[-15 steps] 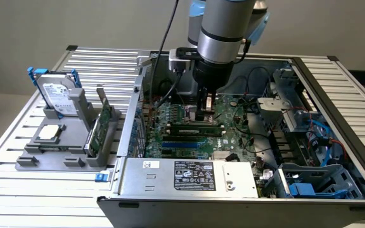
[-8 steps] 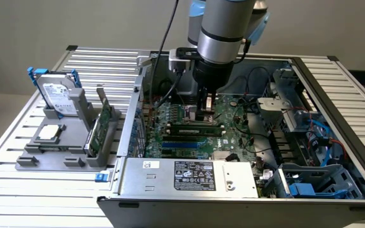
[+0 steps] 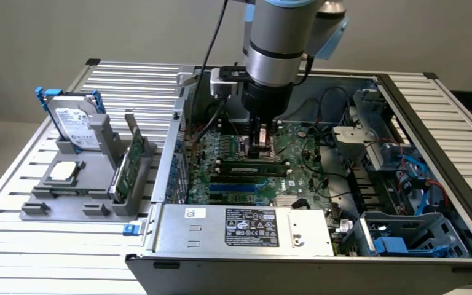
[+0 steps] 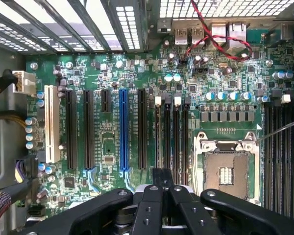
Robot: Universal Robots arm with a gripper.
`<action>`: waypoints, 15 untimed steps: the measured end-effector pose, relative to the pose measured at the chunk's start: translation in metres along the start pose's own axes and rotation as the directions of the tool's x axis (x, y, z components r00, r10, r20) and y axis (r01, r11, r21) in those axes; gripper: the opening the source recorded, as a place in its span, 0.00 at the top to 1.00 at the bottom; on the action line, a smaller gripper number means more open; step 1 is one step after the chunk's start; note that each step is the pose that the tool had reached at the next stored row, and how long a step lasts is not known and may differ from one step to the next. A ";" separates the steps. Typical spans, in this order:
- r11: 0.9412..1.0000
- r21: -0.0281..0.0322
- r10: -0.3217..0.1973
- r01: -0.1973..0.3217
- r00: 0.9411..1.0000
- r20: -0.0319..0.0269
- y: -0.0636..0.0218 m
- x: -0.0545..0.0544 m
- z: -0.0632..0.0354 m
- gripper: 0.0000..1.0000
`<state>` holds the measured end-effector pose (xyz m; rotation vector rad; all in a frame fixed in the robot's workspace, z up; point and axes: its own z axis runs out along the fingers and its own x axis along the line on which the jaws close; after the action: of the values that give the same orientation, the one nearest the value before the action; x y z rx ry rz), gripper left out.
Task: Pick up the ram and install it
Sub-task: 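Press down the ram until it locks into place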
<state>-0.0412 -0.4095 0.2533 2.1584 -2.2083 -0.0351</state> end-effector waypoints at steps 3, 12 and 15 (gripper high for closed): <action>1.000 0.012 -0.001 0.001 1.000 0.000 0.0012 0.000 0.0049 0.89; 1.000 0.028 -0.002 0.002 1.000 0.001 0.0038 -0.003 0.0161 0.89; 1.000 0.028 -0.003 0.003 1.000 0.000 0.0042 -0.004 0.0186 0.89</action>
<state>-0.0463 -0.4059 0.2349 2.1757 -2.2197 -0.0047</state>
